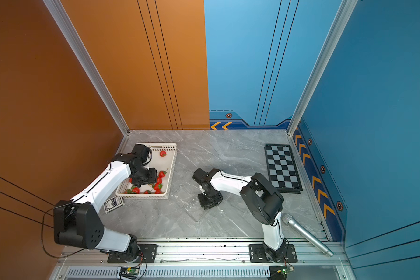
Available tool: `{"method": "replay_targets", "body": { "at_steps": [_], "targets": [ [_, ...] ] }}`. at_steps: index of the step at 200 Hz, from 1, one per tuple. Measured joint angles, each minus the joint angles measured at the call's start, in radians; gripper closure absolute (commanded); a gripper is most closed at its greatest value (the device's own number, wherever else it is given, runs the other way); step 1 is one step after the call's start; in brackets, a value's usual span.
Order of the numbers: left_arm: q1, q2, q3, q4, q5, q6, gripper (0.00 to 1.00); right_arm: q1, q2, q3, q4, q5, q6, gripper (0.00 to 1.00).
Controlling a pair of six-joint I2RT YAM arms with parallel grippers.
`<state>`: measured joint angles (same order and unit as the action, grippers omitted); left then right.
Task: Pack strawberries into containers
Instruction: Move the packing box to the center of the board.
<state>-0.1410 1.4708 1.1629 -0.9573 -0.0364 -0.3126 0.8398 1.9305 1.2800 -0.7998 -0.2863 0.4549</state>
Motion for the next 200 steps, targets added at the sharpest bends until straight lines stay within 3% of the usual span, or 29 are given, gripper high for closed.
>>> {"method": "replay_targets", "body": {
  "at_steps": [52,145,200],
  "targets": [
    [-0.028,0.111,0.021,0.052,-0.029,-0.01,0.41,-0.04,0.007,0.006,0.025,-0.015,-0.01,0.74],
    [-0.063,0.391,0.232,0.173,-0.11,0.043,0.41,-0.061,0.011,0.005,0.03,-0.055,-0.014,0.73],
    [-0.063,0.443,0.247,0.18,-0.114,0.062,0.42,-0.077,0.011,0.003,0.058,-0.071,-0.014,0.73]
  ]
}}
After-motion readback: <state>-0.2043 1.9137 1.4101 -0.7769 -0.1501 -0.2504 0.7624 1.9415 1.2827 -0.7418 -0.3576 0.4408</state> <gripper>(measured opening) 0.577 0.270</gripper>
